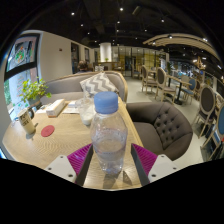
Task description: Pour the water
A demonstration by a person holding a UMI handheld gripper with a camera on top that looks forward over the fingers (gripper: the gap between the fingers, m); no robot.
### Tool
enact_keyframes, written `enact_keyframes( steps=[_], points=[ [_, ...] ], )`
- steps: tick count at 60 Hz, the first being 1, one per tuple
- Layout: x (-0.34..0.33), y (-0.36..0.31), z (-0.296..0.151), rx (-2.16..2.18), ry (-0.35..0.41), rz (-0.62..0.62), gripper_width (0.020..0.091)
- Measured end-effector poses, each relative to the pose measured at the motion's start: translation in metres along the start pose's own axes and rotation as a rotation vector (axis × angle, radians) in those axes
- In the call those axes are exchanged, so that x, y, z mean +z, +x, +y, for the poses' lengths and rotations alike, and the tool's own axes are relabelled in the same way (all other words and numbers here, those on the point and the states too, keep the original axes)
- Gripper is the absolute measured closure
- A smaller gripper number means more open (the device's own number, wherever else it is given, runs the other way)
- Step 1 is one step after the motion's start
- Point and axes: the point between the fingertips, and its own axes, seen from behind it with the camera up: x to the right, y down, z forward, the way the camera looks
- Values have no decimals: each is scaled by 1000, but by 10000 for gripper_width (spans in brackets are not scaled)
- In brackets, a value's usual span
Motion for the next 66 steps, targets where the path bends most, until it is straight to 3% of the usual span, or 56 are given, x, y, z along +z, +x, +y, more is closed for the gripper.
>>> enact_keyframes(
  steps=[10,28,44,66],
  points=[
    [16,-5,-8,18,45,-15,535],
    [21,-7,-12,-28,78,20,763],
    [14,-14,-33,-81,76,85,766],
    [-11,-106,-163,-384,175,225,764]
  ],
)
